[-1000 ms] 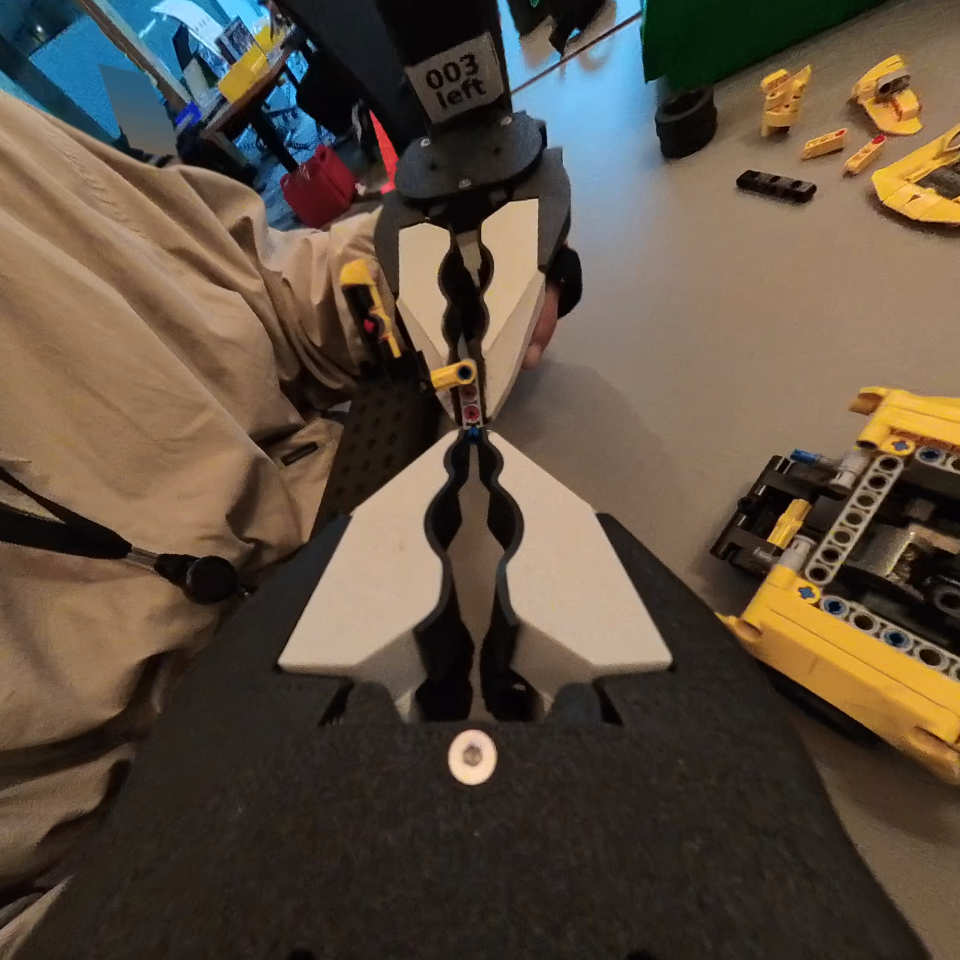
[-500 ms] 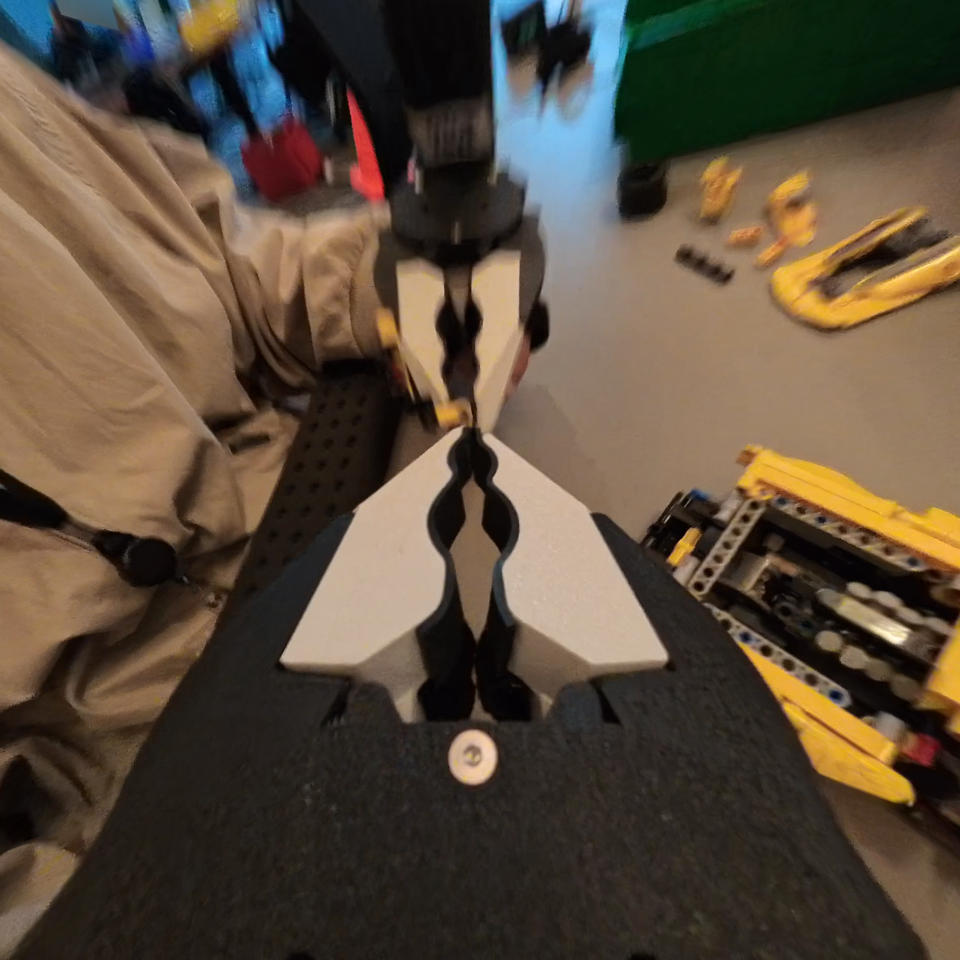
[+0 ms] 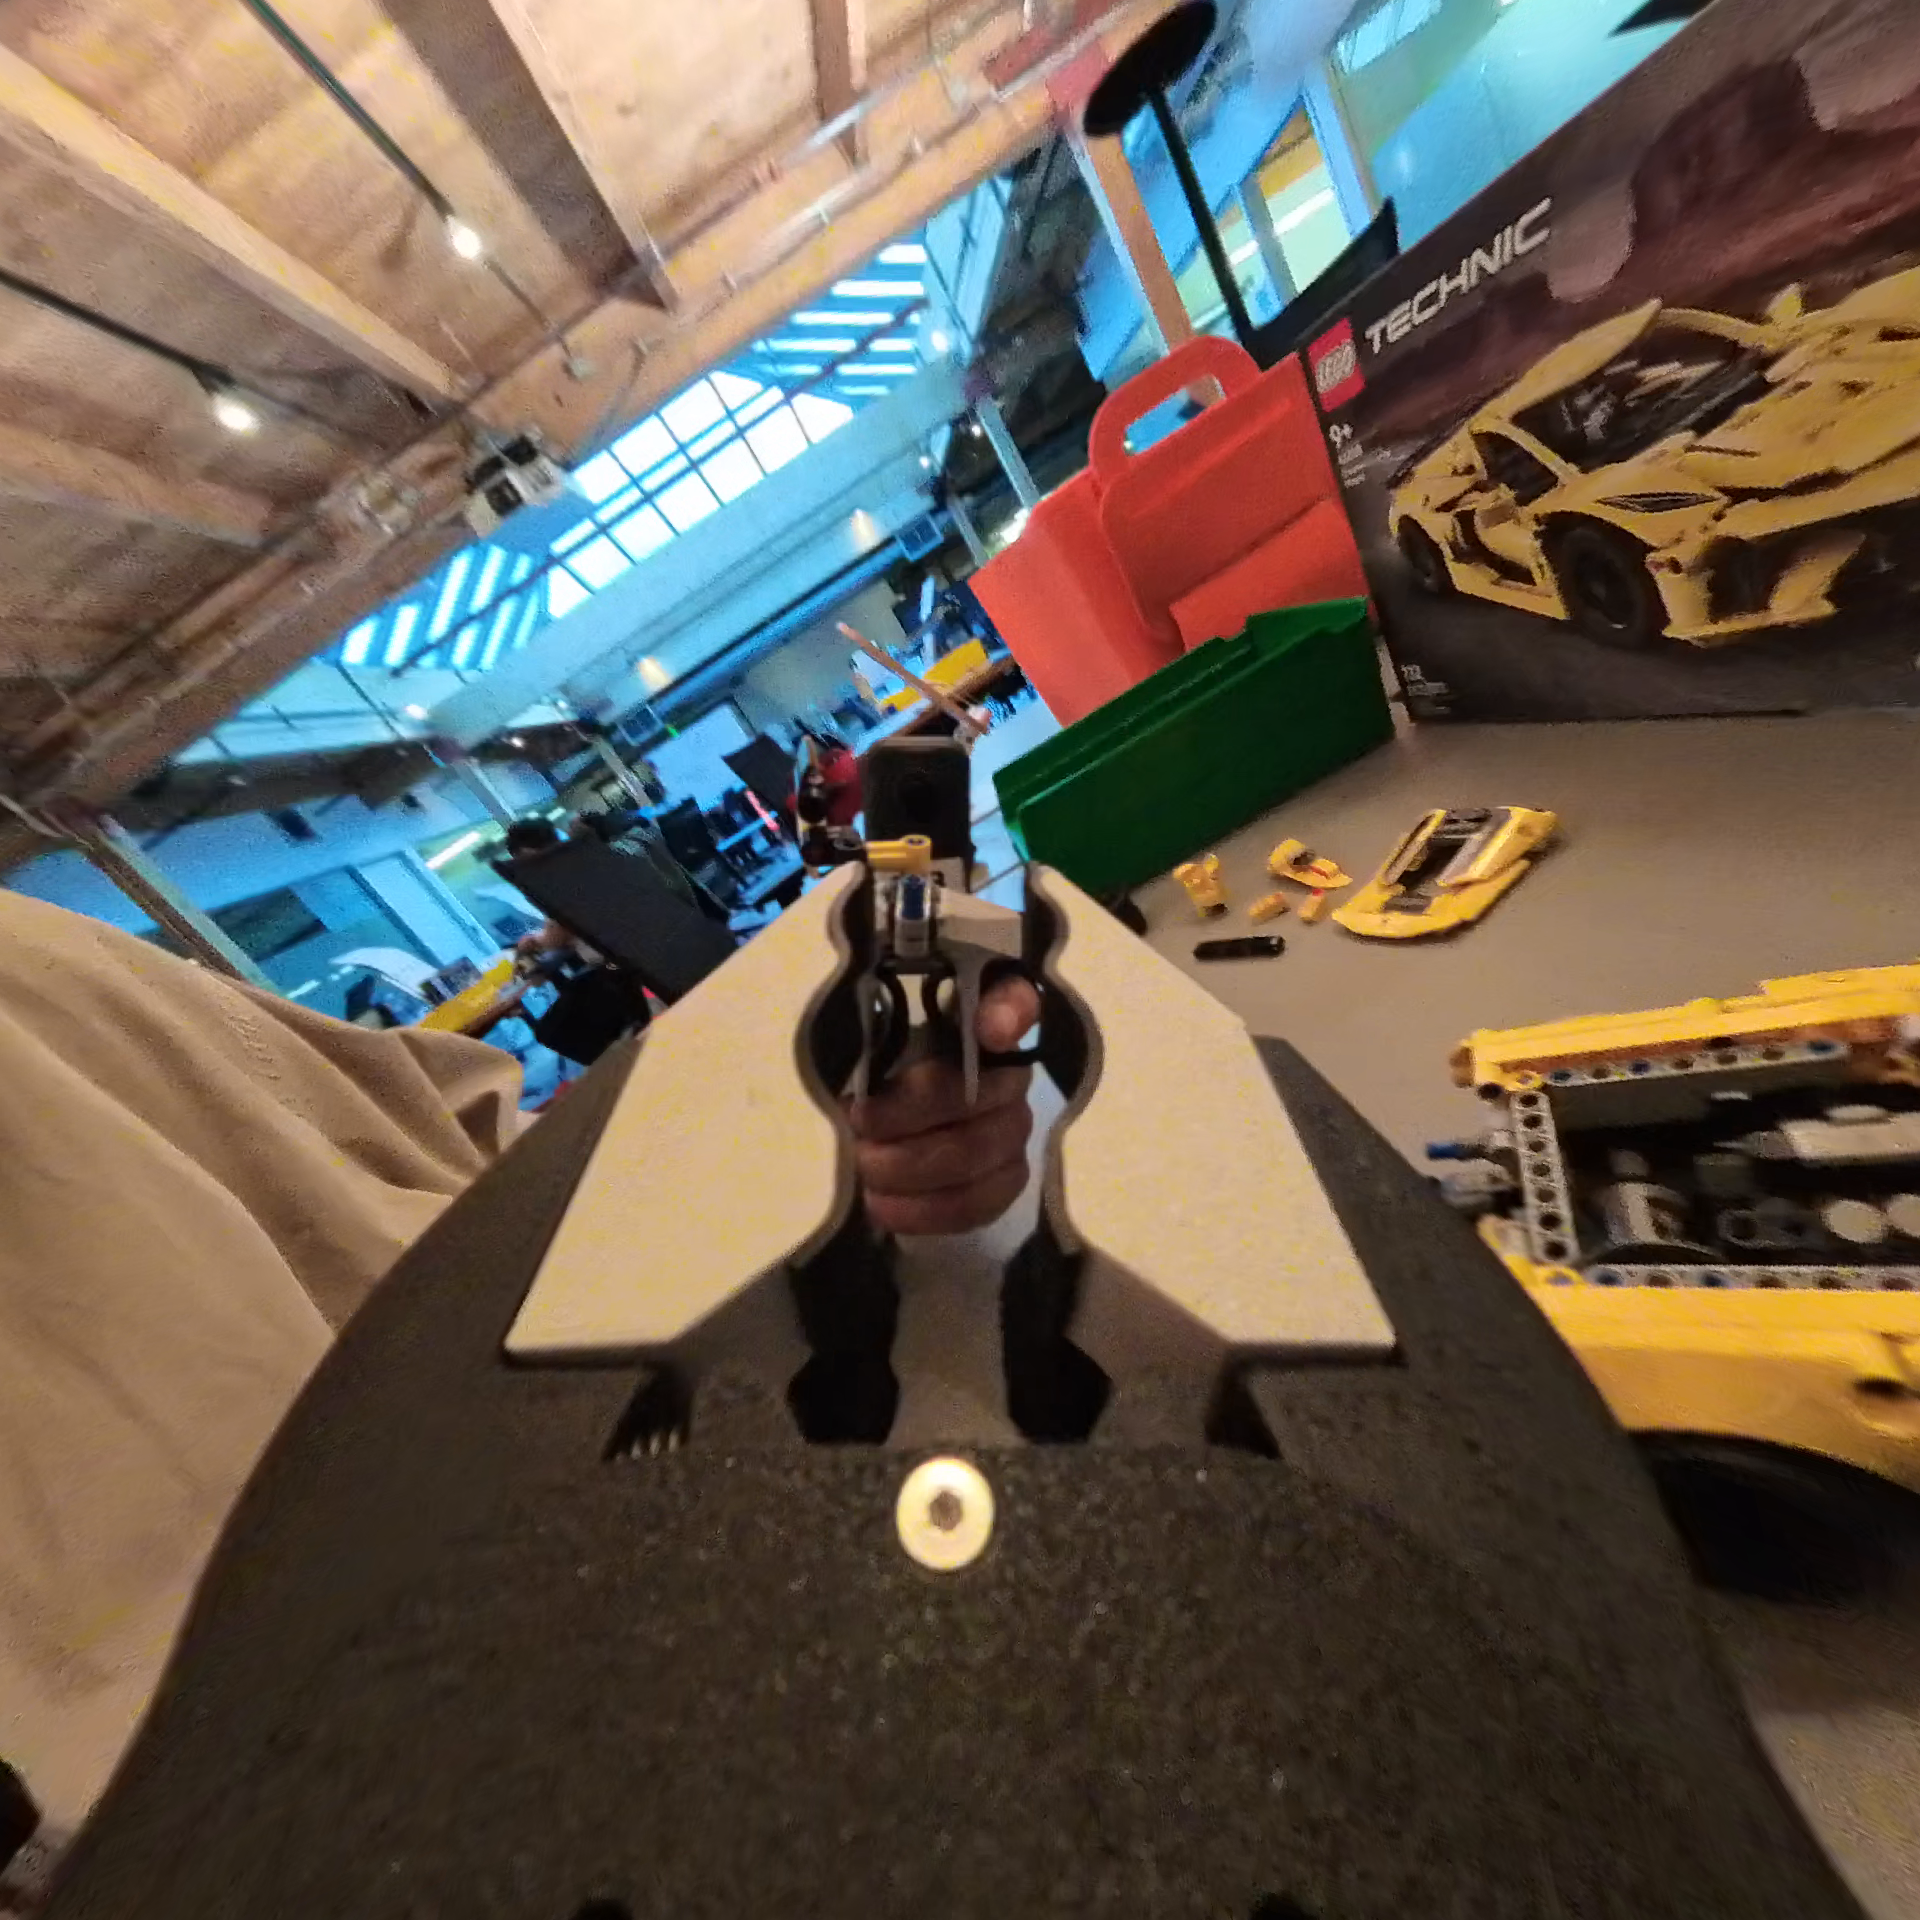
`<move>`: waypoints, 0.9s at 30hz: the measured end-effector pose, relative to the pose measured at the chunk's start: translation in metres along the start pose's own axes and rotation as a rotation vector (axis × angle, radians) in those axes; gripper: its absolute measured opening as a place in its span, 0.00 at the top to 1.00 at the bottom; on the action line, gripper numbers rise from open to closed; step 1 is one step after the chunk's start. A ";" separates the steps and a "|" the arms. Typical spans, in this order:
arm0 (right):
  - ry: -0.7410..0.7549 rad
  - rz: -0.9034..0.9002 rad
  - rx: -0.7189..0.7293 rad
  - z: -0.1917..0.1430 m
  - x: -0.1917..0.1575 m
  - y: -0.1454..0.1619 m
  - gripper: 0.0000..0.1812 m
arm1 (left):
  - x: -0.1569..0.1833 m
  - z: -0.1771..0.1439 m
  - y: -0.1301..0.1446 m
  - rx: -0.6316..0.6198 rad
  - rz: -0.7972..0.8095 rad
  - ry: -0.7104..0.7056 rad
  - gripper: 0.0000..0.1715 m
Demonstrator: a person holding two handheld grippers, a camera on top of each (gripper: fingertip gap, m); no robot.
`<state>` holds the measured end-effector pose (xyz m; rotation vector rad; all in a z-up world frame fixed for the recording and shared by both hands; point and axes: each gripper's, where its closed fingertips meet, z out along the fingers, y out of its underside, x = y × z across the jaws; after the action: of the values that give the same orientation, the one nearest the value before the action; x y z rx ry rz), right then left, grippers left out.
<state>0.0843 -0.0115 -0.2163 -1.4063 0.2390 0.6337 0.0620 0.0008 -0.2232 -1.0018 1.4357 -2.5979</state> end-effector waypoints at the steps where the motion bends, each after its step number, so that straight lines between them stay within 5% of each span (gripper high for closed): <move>1: -0.011 0.009 0.009 0.008 0.001 0.007 0.81 | 0.003 0.000 0.001 0.001 -0.016 0.020 0.97; 10: -0.144 0.040 0.022 0.028 -0.015 0.024 0.95 | 0.003 -0.004 0.005 -0.032 0.034 -0.013 0.97; 20: -0.130 0.051 0.058 0.025 -0.004 0.026 0.97 | -0.006 -0.003 0.006 -0.024 0.055 -0.106 0.96; 27: -0.117 0.282 0.075 0.025 0.016 0.030 0.97 | -0.025 -0.004 0.009 -0.004 -0.042 -0.156 0.97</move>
<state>0.0763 0.0176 -0.2455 -1.2687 0.3680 0.9265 0.0772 0.0062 -0.2449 -1.2178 1.3985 -2.4810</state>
